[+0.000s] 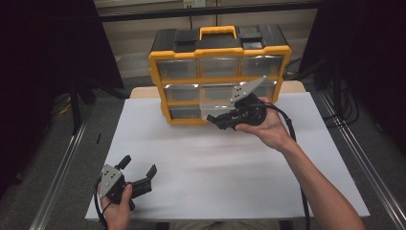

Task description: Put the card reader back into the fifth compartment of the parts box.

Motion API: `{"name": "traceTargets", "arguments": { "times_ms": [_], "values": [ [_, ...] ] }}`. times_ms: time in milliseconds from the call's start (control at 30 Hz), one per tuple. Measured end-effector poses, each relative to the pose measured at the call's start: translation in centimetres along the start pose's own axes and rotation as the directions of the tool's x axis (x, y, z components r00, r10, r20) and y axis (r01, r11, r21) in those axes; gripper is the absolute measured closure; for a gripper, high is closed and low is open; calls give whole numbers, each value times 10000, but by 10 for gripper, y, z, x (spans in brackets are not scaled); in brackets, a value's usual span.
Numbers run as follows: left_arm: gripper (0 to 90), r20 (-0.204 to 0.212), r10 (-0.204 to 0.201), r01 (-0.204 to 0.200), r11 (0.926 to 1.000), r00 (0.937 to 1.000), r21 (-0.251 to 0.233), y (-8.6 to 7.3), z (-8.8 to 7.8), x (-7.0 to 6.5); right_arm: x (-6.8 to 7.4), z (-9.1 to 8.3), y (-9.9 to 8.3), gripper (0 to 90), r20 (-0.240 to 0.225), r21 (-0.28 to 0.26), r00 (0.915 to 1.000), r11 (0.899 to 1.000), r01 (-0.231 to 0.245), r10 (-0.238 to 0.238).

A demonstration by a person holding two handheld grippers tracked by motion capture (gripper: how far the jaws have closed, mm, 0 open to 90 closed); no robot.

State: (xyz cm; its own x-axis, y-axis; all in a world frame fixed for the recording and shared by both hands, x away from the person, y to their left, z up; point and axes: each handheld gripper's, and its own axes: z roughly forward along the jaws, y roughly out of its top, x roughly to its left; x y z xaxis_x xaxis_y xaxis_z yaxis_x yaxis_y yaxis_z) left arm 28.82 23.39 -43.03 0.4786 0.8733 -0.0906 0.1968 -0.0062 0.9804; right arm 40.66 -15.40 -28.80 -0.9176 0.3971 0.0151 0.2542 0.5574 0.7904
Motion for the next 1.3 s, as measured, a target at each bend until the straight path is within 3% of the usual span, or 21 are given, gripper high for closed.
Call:
{"name": "traceTargets", "arguments": {
  "times_ms": [600,933,1300],
  "values": [
    [19,-16,59,-59,10000,10000,9,0,0,0,-13,-20,21,739,235,-210,9997,9998,70,-65],
    [19,9,52,-52,10000,10000,24,0,0,0,-31,-30,32,739,630,-147,9978,9997,-204,213],
    [19,-10,-3,3,10000,10000,-35,0,0,0,-51,-34,50,739,1195,382,9924,9987,-332,284]
  ]
}}
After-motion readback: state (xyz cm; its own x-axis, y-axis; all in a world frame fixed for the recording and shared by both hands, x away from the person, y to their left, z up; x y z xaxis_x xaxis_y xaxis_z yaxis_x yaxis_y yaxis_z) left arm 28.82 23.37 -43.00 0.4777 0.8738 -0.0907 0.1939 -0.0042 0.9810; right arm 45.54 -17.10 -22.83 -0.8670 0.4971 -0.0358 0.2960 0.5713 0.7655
